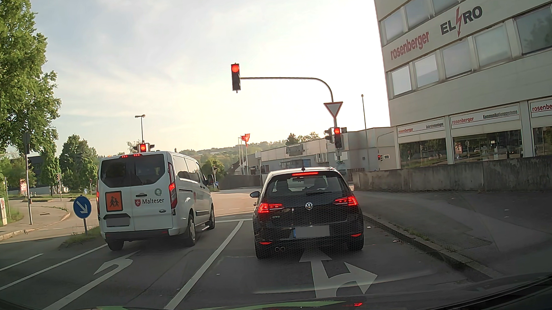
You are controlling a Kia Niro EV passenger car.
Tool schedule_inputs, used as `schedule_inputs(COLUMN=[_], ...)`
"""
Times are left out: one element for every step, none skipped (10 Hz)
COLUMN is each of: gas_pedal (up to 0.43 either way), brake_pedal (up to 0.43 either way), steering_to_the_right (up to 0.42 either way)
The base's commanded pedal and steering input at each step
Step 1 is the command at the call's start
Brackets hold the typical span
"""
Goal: Follow the waypoints while adhering to traffic rules and regulations
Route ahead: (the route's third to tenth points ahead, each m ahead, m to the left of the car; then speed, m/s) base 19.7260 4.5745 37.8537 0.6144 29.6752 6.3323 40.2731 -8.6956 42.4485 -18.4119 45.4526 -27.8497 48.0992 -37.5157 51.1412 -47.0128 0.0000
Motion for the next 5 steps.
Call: schedule_inputs(gas_pedal=[0.000,0.000,0.000,0.000,0.000], brake_pedal=[0.543,0.537,0.543,0.537,0.537], steering_to_the_right=[-0.021,-0.021,-0.021,-0.021,-0.021])
